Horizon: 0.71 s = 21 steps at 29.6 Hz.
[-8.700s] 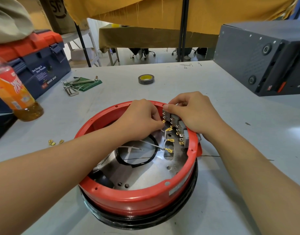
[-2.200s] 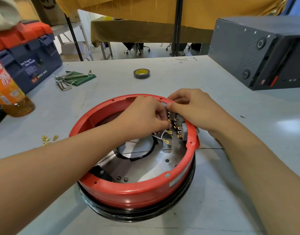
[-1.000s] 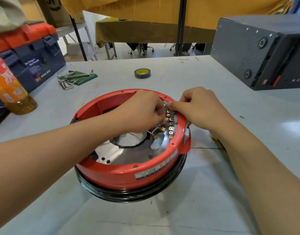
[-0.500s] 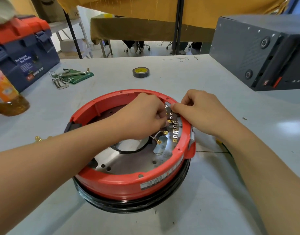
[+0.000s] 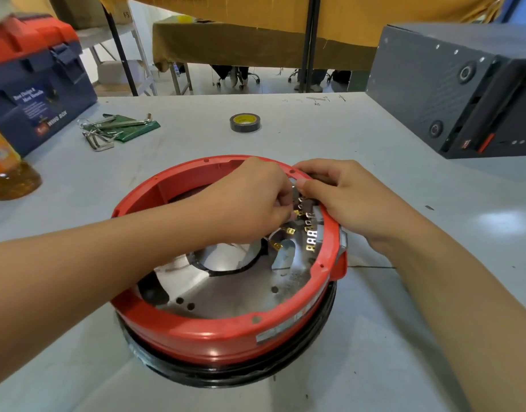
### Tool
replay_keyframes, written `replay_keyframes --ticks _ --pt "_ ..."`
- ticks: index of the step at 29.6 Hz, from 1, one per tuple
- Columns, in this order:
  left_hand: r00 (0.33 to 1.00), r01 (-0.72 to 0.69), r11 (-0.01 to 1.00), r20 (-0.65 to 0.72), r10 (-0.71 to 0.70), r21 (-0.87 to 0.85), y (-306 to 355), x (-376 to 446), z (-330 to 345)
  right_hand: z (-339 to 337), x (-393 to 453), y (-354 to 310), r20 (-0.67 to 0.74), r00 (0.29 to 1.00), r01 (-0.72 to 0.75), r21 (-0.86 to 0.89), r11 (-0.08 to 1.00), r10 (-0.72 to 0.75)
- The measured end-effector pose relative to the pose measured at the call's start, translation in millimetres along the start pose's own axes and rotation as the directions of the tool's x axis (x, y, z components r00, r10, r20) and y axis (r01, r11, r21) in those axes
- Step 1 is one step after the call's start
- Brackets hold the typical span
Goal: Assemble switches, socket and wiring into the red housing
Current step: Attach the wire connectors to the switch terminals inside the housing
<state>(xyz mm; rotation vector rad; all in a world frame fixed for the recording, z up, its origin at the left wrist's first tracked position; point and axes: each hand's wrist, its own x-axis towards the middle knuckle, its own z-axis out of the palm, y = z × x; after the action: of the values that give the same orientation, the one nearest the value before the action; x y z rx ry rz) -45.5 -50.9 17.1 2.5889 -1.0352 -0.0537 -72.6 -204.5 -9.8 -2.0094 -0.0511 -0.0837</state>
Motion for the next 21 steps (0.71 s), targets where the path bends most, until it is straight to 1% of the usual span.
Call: replay_keyframes --ticks 3,9,21 --pt "1.0 -0.01 1.0 0.003 0.01 0.007 2.3 -2.7 1.1 -0.3 1.4 3.2 0.023 1.0 0.003 0.039 0.999 -0.004" --pt "0.999 -0.019 1.0 -0.047 0.019 0.019 2.8 -7.0 5.4 -0.5 3.9 7.1 0.032 0.999 0.012 0.042 0.999 -0.013" --pt "0.998 -0.05 0.999 -0.03 0.051 0.011 -2.1 -7.0 6.6 -2.2 6.7 9.5 0.057 0.998 0.006 0.049 0.999 -0.009"
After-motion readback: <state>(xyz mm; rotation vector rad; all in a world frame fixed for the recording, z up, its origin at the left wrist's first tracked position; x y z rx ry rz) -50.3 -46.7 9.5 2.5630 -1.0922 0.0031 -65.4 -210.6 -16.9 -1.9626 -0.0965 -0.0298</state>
